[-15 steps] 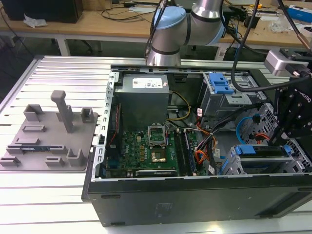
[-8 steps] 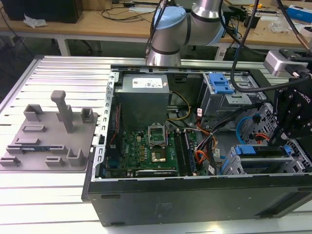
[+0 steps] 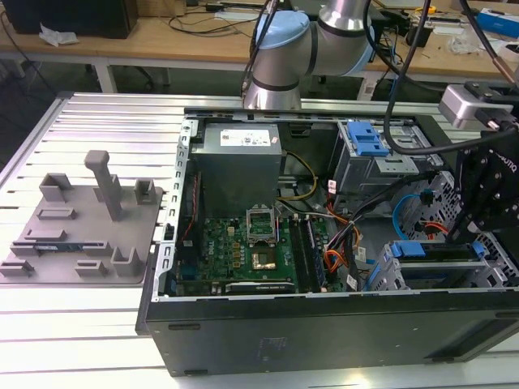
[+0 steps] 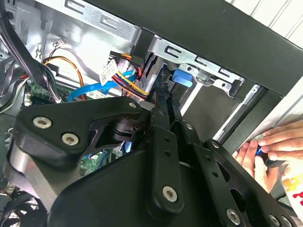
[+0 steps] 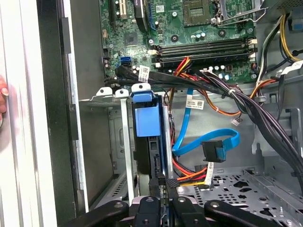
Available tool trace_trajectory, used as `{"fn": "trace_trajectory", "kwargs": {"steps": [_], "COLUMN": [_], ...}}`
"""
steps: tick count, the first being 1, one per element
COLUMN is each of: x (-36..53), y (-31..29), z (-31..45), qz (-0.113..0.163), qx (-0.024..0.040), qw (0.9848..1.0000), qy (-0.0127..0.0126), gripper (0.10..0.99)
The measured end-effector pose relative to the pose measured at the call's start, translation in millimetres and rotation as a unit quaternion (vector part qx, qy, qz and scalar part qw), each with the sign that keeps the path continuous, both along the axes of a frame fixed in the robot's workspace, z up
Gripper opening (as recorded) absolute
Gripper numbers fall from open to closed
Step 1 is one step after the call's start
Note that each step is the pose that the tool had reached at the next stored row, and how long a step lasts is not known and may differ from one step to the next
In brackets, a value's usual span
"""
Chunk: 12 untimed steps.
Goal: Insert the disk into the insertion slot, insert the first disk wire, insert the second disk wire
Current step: 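Insert the first disk wire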
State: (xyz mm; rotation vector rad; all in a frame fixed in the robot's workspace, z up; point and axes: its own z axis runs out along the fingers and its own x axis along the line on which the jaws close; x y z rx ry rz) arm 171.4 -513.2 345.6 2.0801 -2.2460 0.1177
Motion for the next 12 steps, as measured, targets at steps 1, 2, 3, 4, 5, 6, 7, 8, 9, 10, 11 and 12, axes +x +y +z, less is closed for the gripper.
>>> {"fn": "trace_trajectory", "kwargs": {"steps": [1, 2, 3, 4, 5, 6, 7, 8, 9, 10, 11, 12], "x": [0.0, 0.0, 0.0, 0.0, 0.0, 0.0, 0.0, 0.0, 0.0, 0.0, 0.0, 0.0], "y": [-0.1, -0.2, -0.2, -0.3, -0.4, -0.5, -0.5, -0.6, -0.6, -0.6, -0.7, -0.7], "z": [-0.1, -0.3, -0.5, -0.6, -0.8, -1.0, -1.2, -1.4, -2.0, -2.5, -2.6, -2.9], "qz": [0.000, 0.000, 0.001, 0.001, 0.001, 0.001, 0.001, 0.001, 0.002, 0.002, 0.002, 0.002], "qx": [0.0000, 0.0000, 0.0001, 0.0000, 0.0001, 0.0000, 0.0000, 0.0001, 0.0001, 0.0001, 0.0000, 0.0000], "qw": [1.0000, 1.0000, 1.0000, 1.0000, 1.0000, 1.0000, 1.0000, 1.0000, 1.0000, 1.0000, 1.0000, 1.0000], "qy": [0.0000, 0.0000, 0.0000, 0.0000, 0.0000, 0.0000, 0.0000, 0.0000, 0.0000, 0.0000, 0.0000, 0.0000], "gripper": [0.165, 0.165, 0.165, 0.165, 0.165, 0.165, 0.165, 0.165, 0.165, 0.165, 0.165, 0.165]}}
